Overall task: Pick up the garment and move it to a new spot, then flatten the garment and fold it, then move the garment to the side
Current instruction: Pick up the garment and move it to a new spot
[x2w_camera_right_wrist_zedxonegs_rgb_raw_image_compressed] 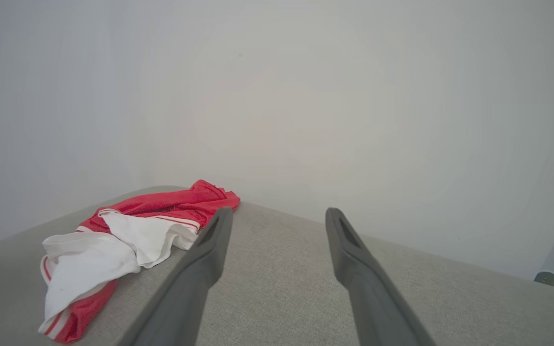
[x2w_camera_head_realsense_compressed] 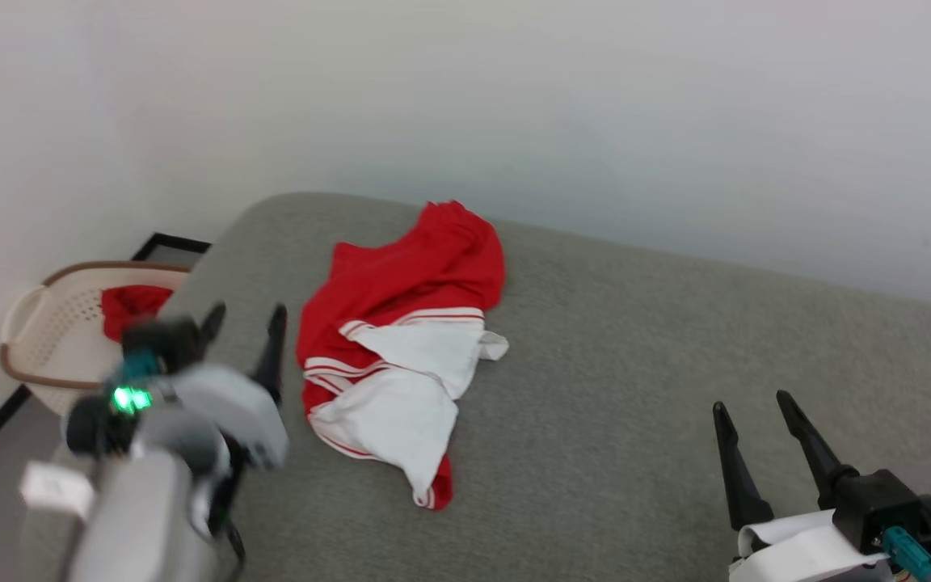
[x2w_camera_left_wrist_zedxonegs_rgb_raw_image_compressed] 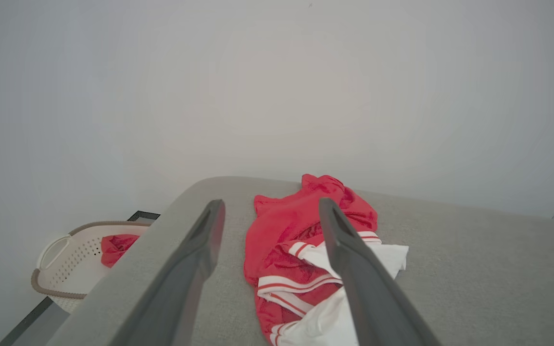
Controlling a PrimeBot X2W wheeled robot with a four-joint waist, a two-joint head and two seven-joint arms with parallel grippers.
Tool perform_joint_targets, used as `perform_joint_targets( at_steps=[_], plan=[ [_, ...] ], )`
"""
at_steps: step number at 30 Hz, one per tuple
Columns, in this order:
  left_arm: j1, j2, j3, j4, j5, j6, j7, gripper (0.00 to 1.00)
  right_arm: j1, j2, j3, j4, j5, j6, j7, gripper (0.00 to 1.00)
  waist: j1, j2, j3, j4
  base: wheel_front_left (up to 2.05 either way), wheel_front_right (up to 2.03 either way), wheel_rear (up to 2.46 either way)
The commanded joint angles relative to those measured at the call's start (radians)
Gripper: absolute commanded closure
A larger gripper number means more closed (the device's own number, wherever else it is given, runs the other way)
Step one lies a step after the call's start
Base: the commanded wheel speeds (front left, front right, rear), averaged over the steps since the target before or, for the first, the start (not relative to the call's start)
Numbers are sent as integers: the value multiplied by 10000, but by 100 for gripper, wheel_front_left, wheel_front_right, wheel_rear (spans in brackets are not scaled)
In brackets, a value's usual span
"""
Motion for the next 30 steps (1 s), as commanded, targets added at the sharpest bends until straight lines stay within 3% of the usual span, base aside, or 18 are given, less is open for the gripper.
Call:
perform_joint_targets(
  at_steps=[1,5,18,30],
  plan=[
    [-418,196,-59,136,-219,-74,380,0,-156,-5,-51,-31,-74,5,-54,0,0,0,448,-452,0,0,0],
    [-1636,790,-451,719,-1188,-123,1911,0,-276,-3,-121,-98,-148,5,-53,0,0,0,933,-935,0,0,0],
    [-4887,2921,-2586,2670,-3967,-135,5447,0,-1346,0,-142,-485,-263,5,-54,0,0,0,3275,-2453,0,0,0],
    [-6562,3583,-3374,4814,-4652,-99,7595,0,-2164,-54,42,-812,-149,5,-54,0,0,0,4906,-3314,0,0,0]
  ],
)
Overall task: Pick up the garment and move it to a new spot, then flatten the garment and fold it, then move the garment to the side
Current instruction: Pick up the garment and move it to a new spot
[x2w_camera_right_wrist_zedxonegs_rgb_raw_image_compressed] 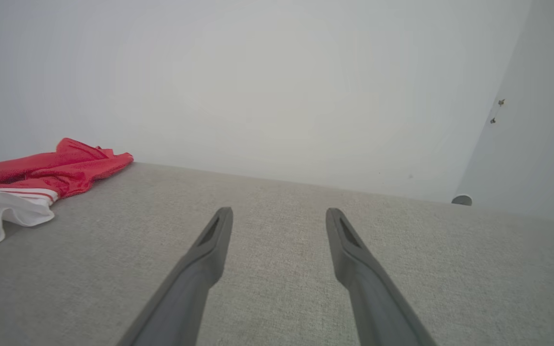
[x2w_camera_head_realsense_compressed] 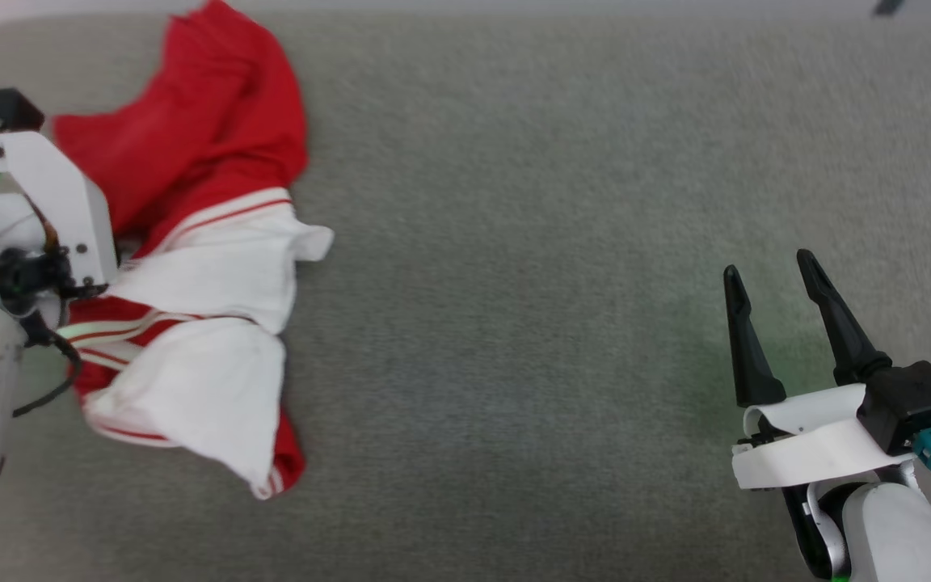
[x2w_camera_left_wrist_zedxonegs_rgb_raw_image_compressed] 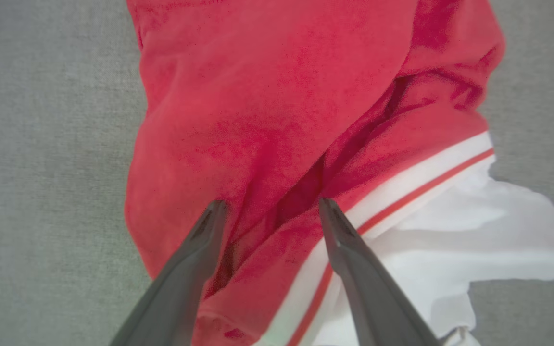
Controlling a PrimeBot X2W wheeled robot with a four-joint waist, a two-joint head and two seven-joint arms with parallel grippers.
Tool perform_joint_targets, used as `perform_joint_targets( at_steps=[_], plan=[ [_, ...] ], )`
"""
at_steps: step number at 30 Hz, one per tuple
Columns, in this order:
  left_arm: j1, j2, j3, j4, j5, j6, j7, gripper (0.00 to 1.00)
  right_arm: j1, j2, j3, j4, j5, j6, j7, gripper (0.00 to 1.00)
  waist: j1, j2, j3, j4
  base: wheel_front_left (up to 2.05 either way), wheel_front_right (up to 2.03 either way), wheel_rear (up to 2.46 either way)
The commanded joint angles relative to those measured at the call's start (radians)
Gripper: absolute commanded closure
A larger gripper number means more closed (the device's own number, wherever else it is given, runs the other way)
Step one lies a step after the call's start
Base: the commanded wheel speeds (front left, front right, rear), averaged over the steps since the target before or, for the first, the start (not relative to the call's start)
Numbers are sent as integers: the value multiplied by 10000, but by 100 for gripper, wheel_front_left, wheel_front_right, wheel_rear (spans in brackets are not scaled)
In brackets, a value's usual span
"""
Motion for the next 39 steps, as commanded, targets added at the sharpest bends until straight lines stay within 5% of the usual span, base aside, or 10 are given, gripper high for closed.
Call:
perform_joint_targets(
  at_steps=[1,11,12,14,28,39],
  plan=[
    [-154,14,-66,272,16,22,179,0,-146,-5,14,-64,5,5,-54,0,0,0,840,-722,0,0,0],
    [-7,-551,-541,1790,80,78,833,4,-414,-3,83,-261,122,5,66,0,0,0,1089,-925,0,0,0],
    [29,-633,-546,1928,20,69,895,24,-427,-5,74,-273,134,5,100,0,0,0,1076,-916,0,0,0],
    [75,-811,-560,2129,-68,51,939,100,-386,-8,52,-281,129,5,127,0,0,0,991,-863,0,0,0],
    [-730,-152,-1021,1517,391,-9,-1280,100,379,-22,-72,109,282,5,216,0,0,0,-1002,-163,0,0,0],
    [-1543,-357,-1673,396,754,-12,-3395,100,1313,-2,-241,240,418,5,328,0,0,0,-2758,603,0,0,0]
  ],
)
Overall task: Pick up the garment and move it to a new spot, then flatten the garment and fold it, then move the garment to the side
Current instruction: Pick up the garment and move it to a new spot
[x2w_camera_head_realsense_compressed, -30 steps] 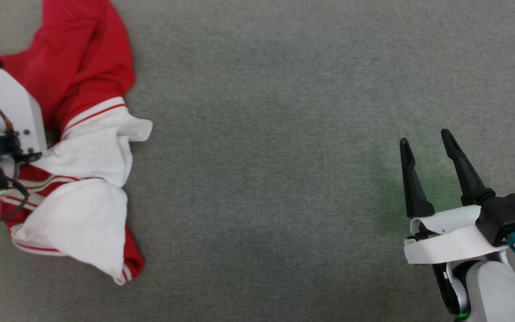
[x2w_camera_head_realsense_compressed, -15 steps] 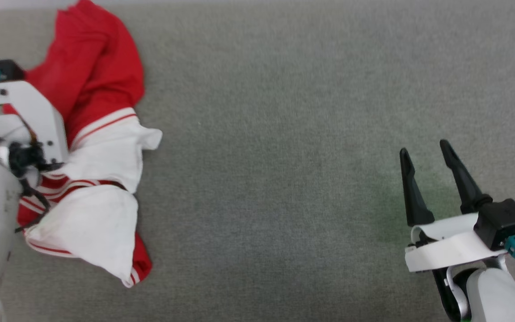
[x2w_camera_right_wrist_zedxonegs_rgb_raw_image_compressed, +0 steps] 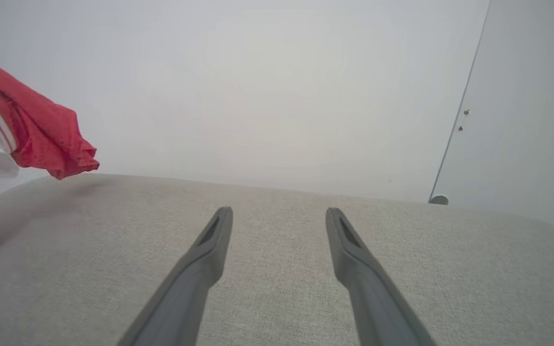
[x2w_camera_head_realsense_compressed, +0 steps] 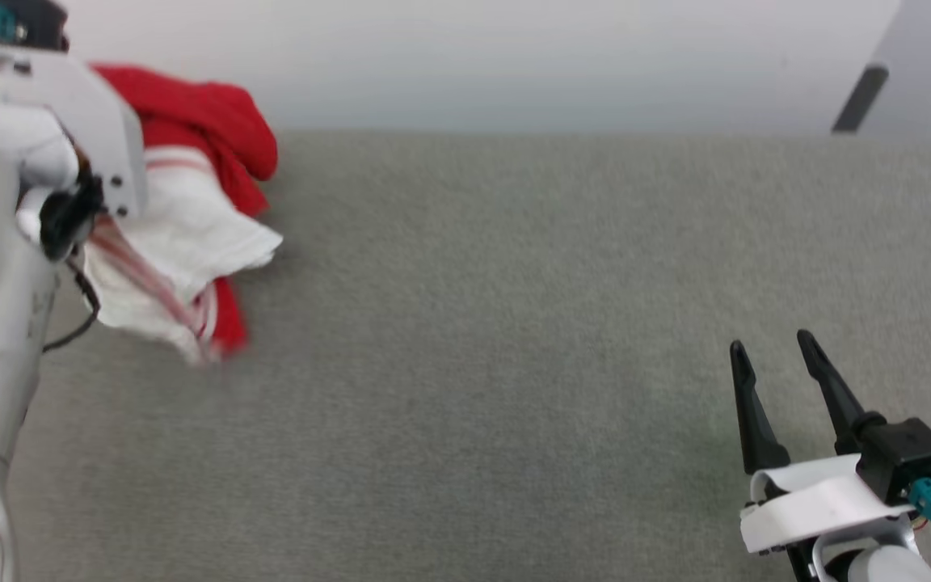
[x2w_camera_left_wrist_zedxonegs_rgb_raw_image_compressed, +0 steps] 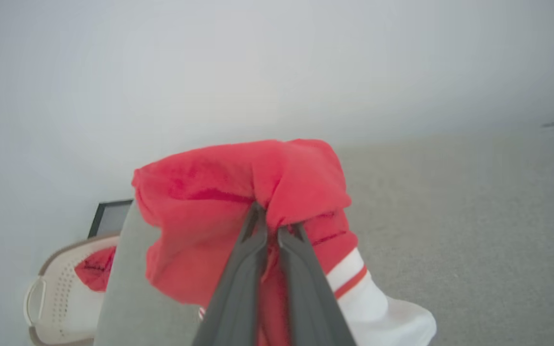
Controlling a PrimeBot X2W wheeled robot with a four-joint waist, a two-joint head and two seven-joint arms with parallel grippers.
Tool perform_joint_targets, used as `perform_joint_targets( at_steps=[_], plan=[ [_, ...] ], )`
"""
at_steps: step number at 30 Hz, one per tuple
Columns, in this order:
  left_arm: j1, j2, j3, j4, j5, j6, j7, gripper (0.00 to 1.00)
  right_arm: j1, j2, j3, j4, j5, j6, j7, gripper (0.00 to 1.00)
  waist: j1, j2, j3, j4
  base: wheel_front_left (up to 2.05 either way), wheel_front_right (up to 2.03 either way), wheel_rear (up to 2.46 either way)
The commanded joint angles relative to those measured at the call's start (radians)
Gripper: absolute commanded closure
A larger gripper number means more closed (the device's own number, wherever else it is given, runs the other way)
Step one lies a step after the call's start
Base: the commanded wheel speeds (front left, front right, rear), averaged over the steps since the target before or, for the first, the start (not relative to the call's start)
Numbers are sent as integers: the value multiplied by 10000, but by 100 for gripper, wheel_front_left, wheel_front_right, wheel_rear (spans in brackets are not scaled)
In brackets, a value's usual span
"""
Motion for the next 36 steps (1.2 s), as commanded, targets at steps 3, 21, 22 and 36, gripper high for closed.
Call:
perform_joint_targets(
  at_steps=[3,21,22,36],
  plan=[
    [-335,-96,-84,-183,124,-9,-455,100,294,11,-14,-18,107,5,44,0,0,0,-1118,648,0,0,0],
    [-754,-1203,-916,-1714,-689,-11,353,100,746,52,-1267,-335,-264,5,111,0,0,0,-1763,-284,0,0,0],
    [-714,-1244,-962,-1816,-722,-11,420,100,767,57,-1370,-364,-302,5,125,0,0,0,-1751,-434,0,0,0],
    [485,-1891,-1478,-2742,-1131,334,1371,100,992,68,-2276,-636,-489,5,178,0,0,0,-1451,-2273,0,0,0]
  ],
)
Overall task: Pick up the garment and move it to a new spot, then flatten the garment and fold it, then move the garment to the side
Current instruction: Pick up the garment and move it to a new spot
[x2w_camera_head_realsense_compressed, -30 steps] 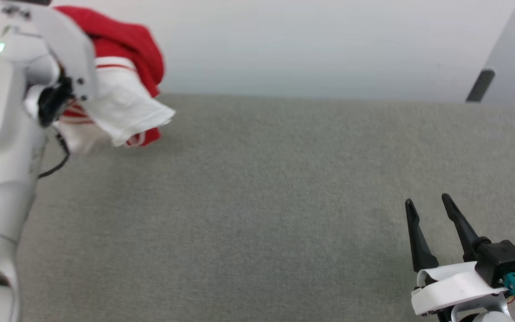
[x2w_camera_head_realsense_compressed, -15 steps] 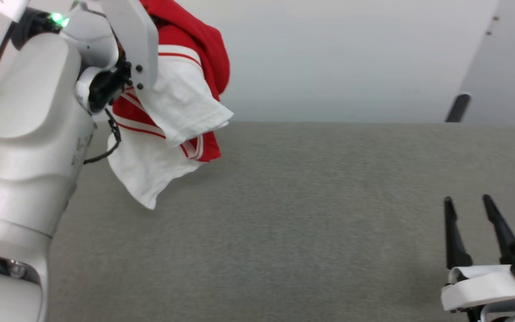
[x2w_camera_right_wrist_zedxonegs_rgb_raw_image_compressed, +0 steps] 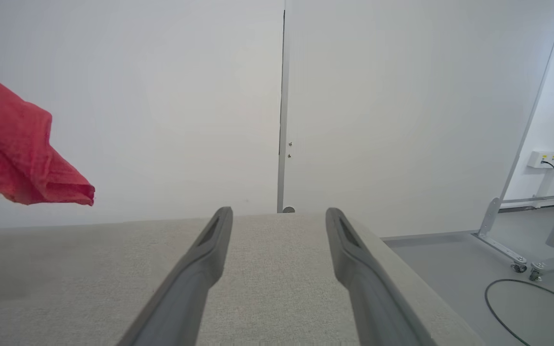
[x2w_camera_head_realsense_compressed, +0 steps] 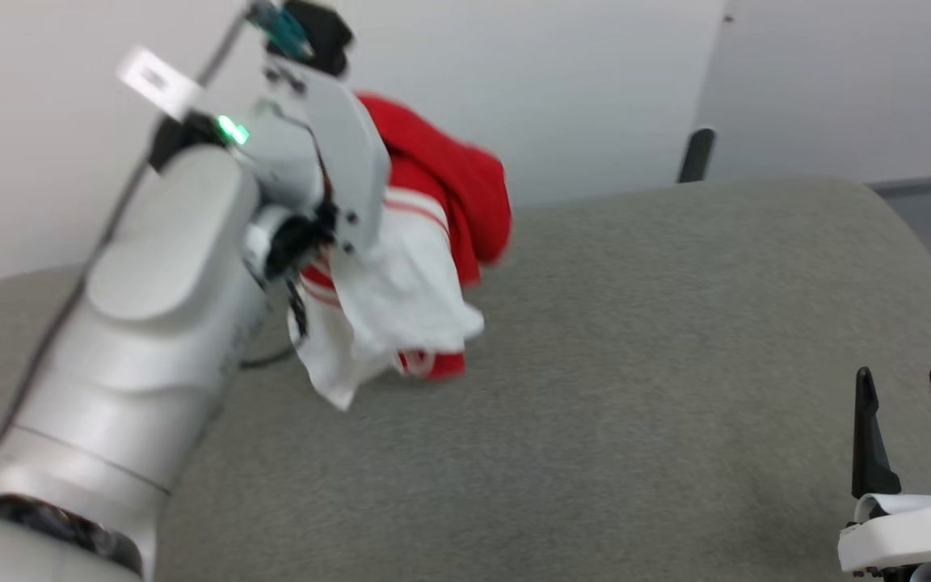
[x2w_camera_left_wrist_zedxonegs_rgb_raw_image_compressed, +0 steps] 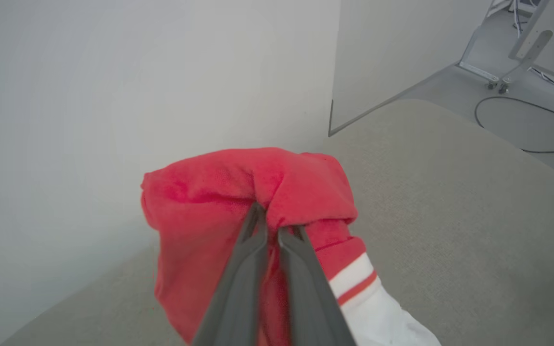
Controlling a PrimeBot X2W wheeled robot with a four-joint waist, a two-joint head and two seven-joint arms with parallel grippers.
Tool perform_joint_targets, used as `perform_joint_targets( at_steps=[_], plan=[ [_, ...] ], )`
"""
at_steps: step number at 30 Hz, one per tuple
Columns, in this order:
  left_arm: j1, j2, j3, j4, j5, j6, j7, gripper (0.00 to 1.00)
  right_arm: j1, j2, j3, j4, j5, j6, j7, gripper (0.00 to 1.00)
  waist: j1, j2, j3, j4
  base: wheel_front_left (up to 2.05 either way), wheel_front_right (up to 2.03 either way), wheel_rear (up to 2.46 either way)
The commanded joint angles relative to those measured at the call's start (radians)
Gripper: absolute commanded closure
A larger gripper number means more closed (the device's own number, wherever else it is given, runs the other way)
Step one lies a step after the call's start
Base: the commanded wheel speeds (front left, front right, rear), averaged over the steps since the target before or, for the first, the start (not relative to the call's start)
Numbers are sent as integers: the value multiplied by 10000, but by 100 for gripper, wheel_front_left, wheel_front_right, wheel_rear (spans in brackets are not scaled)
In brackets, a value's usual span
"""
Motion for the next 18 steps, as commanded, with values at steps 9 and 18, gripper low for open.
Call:
perform_joint_targets(
  at_steps=[9,18],
  plan=[
    [1636,-720,-760,339,-152,57,247,100,-246,28,372,275,438,5,-208,0,0,-1,679,-1112,0,0,0],
    [2285,-1480,-1219,1561,-507,-147,413,66,-520,26,647,708,617,5,-315,0,0,-1,816,-1147,0,0,0]
  ],
)
